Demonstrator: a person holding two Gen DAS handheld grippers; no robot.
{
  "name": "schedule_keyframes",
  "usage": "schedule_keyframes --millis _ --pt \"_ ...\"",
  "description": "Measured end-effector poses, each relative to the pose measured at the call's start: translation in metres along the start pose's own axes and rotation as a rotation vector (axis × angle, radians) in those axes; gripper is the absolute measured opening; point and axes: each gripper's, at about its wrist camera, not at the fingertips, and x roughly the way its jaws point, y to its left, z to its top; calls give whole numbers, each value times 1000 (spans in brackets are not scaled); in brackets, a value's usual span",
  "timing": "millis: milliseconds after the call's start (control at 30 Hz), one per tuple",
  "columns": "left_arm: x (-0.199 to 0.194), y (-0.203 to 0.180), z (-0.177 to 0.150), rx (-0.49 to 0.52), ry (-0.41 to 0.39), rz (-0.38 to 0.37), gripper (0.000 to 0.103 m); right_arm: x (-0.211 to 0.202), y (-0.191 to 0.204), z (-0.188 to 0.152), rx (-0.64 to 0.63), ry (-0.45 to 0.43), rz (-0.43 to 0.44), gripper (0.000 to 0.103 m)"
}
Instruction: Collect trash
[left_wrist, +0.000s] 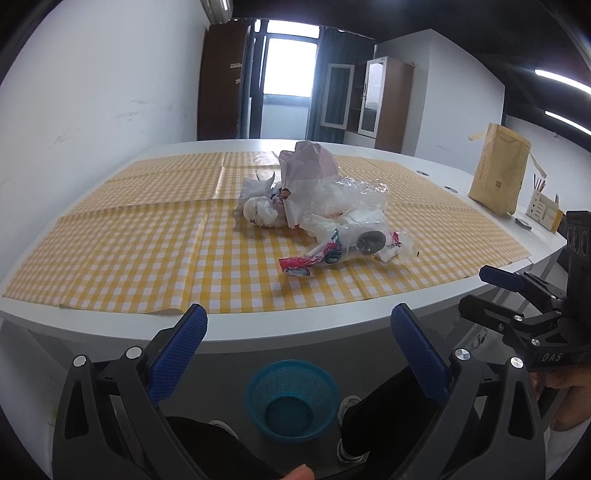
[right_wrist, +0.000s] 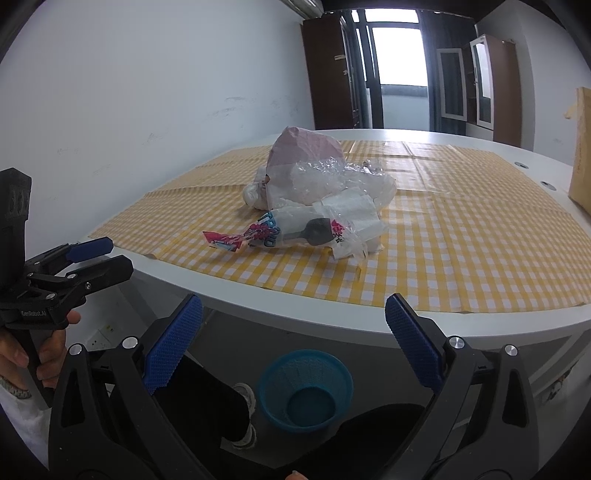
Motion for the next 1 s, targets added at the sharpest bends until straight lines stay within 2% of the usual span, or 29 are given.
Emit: schedule_keyframes --millis 167,767,1000 --pt "2 3 0 -17 9 -21 97 -1 1 0 0 -3 6 94" --pt "12 13 -3 -53 30 -11 97 -2 0 3 6 -7 8 94" --pt "15 12 -4 -37 38 -11 97 -2 -5 5 23 -18 11 94"
